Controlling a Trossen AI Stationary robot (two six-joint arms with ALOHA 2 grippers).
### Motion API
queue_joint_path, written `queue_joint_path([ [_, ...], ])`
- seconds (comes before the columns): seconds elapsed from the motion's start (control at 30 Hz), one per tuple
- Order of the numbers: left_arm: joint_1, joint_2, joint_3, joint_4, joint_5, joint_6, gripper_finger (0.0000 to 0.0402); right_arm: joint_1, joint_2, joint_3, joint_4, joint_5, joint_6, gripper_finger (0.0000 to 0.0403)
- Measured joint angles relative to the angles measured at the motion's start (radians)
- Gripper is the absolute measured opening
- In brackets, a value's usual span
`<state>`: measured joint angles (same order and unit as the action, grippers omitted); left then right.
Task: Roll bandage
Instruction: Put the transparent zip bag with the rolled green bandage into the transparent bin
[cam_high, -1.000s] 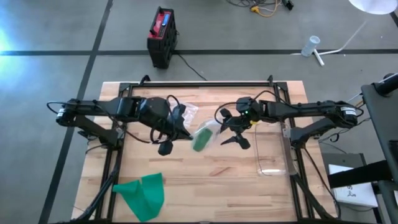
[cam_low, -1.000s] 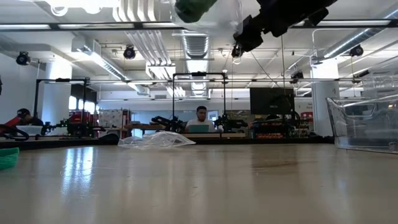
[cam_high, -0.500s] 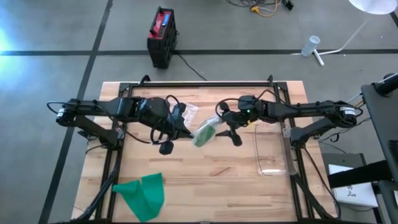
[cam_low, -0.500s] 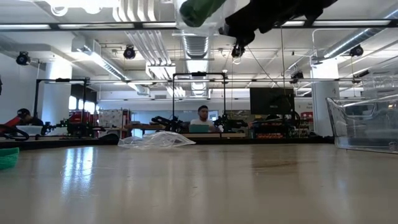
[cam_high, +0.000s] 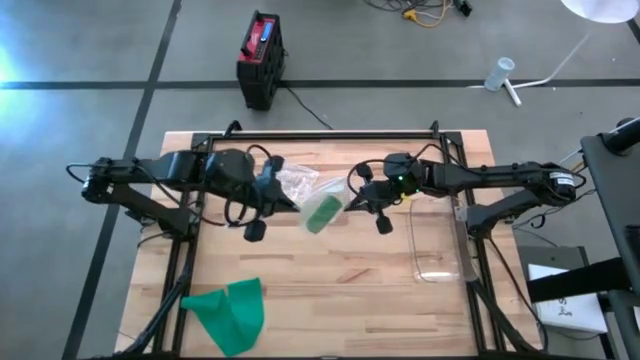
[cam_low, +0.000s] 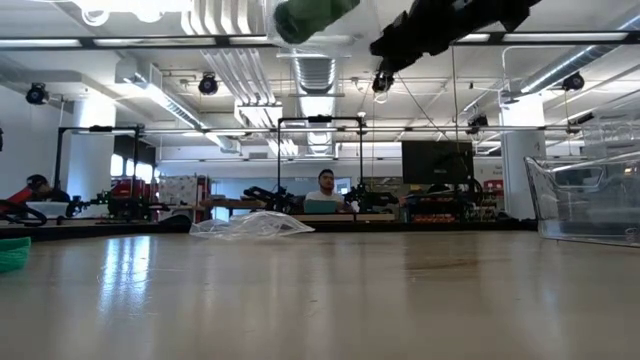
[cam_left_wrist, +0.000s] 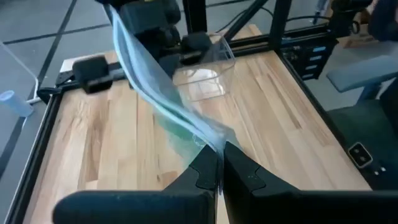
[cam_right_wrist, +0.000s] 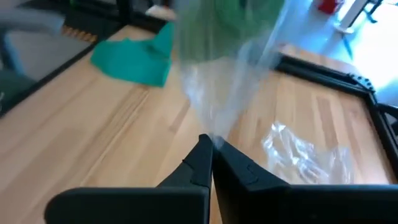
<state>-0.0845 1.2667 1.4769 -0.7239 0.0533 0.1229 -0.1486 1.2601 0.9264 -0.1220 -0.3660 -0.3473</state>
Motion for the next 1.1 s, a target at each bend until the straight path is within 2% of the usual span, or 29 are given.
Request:
queue_joint_path([
  [0.13, 0.004, -0.019, 0.0, -0.006, 0.006, 0.004, 0.0, -0.001, -0.06, 0.051, -0.212, 0.004, -0.117, 0.0001],
  [0.23, 0.004, -0.016, 0.0, -0.001, 0.008, 0.004, 0.0, -0.001, -0.103, 0.115, -0.292, 0.001, -0.15, 0.0001],
  [0.4, 0.005, 0.016, -0.011, 0.025, 0.007, 0.004, 0.0, -0.001, -0.117, 0.141, -0.295, 0.009, -0.114, 0.0003],
  [0.53, 0.004, 0.037, -0.015, 0.024, 0.007, 0.004, 0.0, -0.001, -0.131, 0.128, -0.288, 0.123, -0.109, 0.0011],
  [0.63, 0.004, 0.041, -0.017, 0.018, 0.008, 0.001, 0.0, -0.001, -0.152, 0.08, -0.216, 0.144, -0.094, 0.0016],
  [0.8, 0.004, 0.042, -0.035, 0.007, 0.008, 0.0, 0.0, 0.0, -0.22, -0.027, 0.002, 0.195, -0.052, 0.0028],
  [1.1, 0.004, 0.086, -0.042, 0.025, 0.008, -0.001, 0.0, -0.006, -0.222, -0.066, 0.141, 0.2, -0.024, 0.0077],
])
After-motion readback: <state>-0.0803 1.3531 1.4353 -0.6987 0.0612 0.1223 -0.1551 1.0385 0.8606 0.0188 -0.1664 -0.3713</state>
